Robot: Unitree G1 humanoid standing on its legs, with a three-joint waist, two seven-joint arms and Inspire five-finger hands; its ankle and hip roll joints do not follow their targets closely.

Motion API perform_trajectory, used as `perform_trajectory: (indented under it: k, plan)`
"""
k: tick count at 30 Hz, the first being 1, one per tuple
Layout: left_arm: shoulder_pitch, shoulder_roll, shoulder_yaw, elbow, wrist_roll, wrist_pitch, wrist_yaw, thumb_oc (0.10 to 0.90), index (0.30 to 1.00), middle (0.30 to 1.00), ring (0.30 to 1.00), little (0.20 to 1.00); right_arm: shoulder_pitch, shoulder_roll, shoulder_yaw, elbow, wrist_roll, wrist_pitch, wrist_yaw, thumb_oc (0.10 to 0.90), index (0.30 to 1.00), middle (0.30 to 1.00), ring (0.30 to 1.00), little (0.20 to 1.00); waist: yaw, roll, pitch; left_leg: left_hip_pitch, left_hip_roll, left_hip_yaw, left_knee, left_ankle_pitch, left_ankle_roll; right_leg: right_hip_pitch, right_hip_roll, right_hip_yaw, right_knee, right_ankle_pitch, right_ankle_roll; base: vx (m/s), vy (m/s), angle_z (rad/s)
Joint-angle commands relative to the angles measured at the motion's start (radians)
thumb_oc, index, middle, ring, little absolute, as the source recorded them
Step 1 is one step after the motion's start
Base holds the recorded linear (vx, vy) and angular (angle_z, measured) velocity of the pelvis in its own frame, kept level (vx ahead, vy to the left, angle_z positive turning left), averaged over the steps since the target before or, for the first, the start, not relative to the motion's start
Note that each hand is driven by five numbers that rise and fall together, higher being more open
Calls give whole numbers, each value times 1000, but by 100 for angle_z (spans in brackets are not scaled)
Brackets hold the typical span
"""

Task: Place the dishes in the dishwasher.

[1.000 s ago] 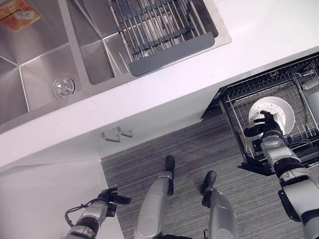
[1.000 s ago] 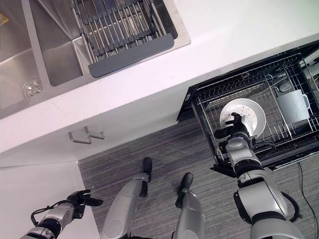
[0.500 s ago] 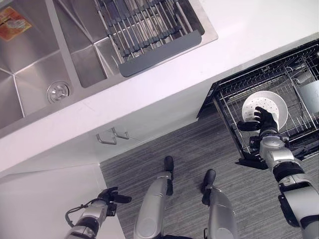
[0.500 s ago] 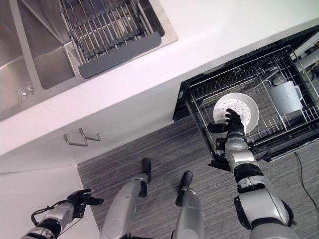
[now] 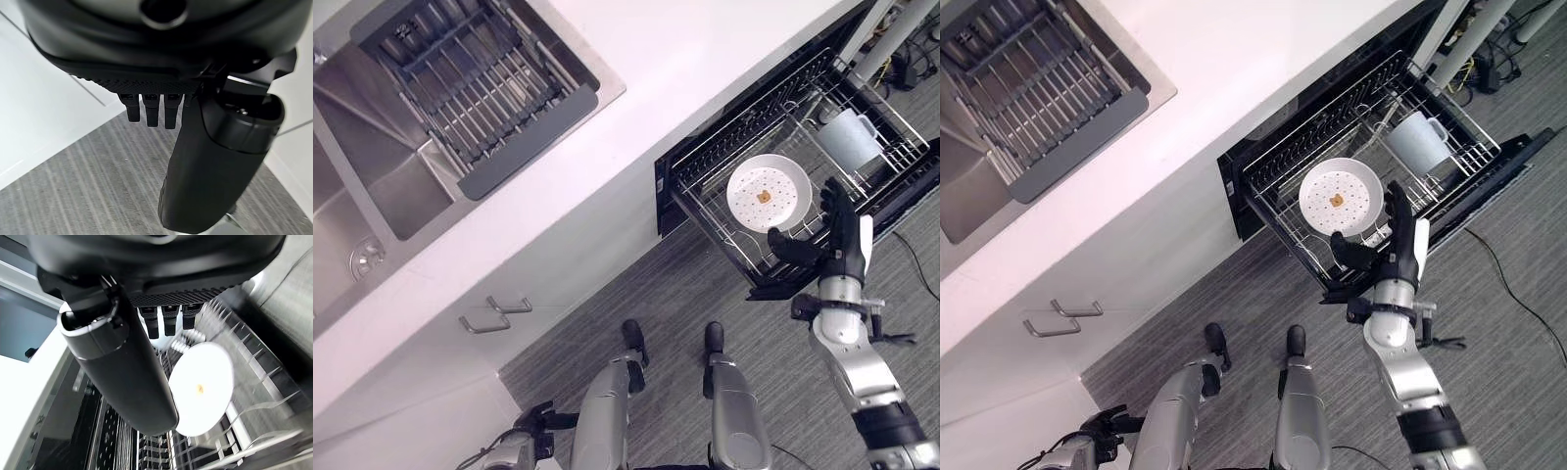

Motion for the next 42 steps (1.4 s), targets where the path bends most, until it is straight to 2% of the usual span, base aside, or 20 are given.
perform_trajectory:
  k: [1, 5, 6, 10, 15, 16, 19, 24, 25, 28, 29, 31, 34, 36, 39, 42]
  plan:
    - [126, 45, 20, 51, 15, -27, 12, 800, 900, 900, 900, 900, -67, -60, -125, -106, -121, -192, -13, 800, 900, 900, 900, 900, -11, -11, -64, 58, 25, -79, 21, -176, -48, 38, 20, -39, 108, -192, -6, 57, 36, -19]
    - [167, 32, 47, 60, 27, -44, 9, 800, 900, 900, 900, 900, 28, -50, -168, -162, -184, -278, -21, 800, 900, 900, 900, 900, -29, -26, -113, 85, 35, -62, 21, -193, -58, 56, 10, -28, 108, -193, 16, 64, 11, -8]
    - [192, 26, 81, 81, 65, -42, -11, 800, 900, 900, 900, 900, 112, -72, -251, -203, -338, -392, -50, 800, 900, 900, 900, 900, -47, -42, -180, 106, 53, -56, 21, -201, -71, 77, 7, -31, 108, -193, 33, 144, -18, -7]
    - [221, 2, 103, 119, 124, -75, -43, 800, 900, 900, 900, 900, 203, -79, -344, -229, -338, -493, -89, 800, 900, 900, 900, 900, -71, -49, -255, 147, 75, -37, 21, -218, -77, 124, 17, -37, 108, -210, 33, 167, -8, -9]
    - [239, -15, 110, 147, 118, -88, -65, 800, 900, 900, 900, 900, 284, -22, -418, -143, -100, -592, -133, 800, 900, 900, 900, 900, -99, -56, -305, 187, 89, -19, 21, -234, -80, 166, 28, -36, 108, -233, 25, 97, -6, -11]
    - [244, -19, 105, 148, 106, -80, -70, 800, 900, 900, 900, 900, 320, 28, -439, -82, 15, -660, -136, 800, 900, 900, 900, 900, -112, -54, -319, 207, 93, -14, 21, -239, -80, 182, 35, -36, 108, -242, 19, 115, -6, -4]
    - [245, -14, 102, 149, 94, -60, -76, 800, 900, 900, 900, 900, 334, 70, -453, -1, 68, -688, -137, 800, 900, 900, 900, 900, -121, -49, -326, 225, 96, -14, 21, -241, -78, 201, 40, -41, 108, -249, 11, 81, -6, -1]
    - [232, 3, 90, 147, 88, -13, -75, 800, 900, 900, 900, 900, 318, 101, -474, 142, 231, -677, -56, 800, 900, 900, 900, 900, -118, -45, -337, 247, 94, -24, 21, -242, -79, 229, 43, -55, 108, -257, 1, 78, -15, -1]
    - [222, 11, 77, 153, 82, 0, -74, 800, 900, 900, 900, 900, 298, 108, -475, 205, 307, -665, -8, 800, 900, 900, 900, 900, -111, -45, -338, 252, 92, -32, 21, -242, -79, 241, 44, -63, 108, -261, -7, 107, -19, 1]
    - [205, 20, 54, 166, 77, 13, -72, 800, 900, 900, 900, 900, 266, 100, -472, 298, 387, -630, 41, 800, 900, 900, 900, 900, -95, -47, -342, 263, 87, -42, 21, -244, -80, 256, 44, -78, 108, -268, -14, 98, -33, 8]
    - [193, 24, 33, 171, 71, 17, -67, 800, 900, 900, 900, 900, 236, 98, -467, 370, 515, -602, 80, 800, 900, 900, 900, 900, -80, -49, -344, 267, 82, -50, 21, -245, -80, 263, 43, -89, 108, -273, -17, 84, -38, 14]
    - [187, 28, 20, 174, 65, 18, -64, 800, 900, 900, 900, 900, 219, 94, -465, 410, 558, -589, 88, 800, 900, 900, 900, 900, -71, -49, -344, 270, 79, -55, 21, -246, -80, 268, 44, -98, 108, -275, -21, 74, -30, 15]
    - [177, 36, -2, 174, 57, 33, -55, 800, 900, 900, 900, 900, 187, 101, -449, 497, 690, -536, 131, 800, 900, 900, 900, 900, -49, -48, -341, 275, 70, -69, 21, -245, -76, 280, 48, -113, 108, -284, -33, 86, -29, 24]
    - [175, 41, -13, 172, 60, 32, -58, 800, 900, 900, 900, 900, 167, 101, -435, 536, 725, -515, 137, 800, 900, 900, 900, 900, -34, -45, -336, 274, 64, -81, 21, -242, -73, 286, 50, -121, 108, -288, -42, 82, -33, 19]
    - [165, 47, -39, 154, 70, 33, -70, 800, 900, 900, 900, 900, 133, 89, -409, 567, 709, -494, 99, 800, 900, 900, 900, 900, -12, -36, -320, 264, 52, -103, 21, -234, -70, 289, 54, -138, 108, -292, -55, 40, -4, 18]
    - [145, 46, -73, 127, 51, 40, -64, 800, 900, 900, 900, 900, 80, 71, -374, 582, 726, -447, 81, 800, 900, 900, 900, 900, 7, -11, -289, 232, 37, -127, 21, -218, -69, 271, 58, -161, 108, -290, -74, -24, 64, 26]
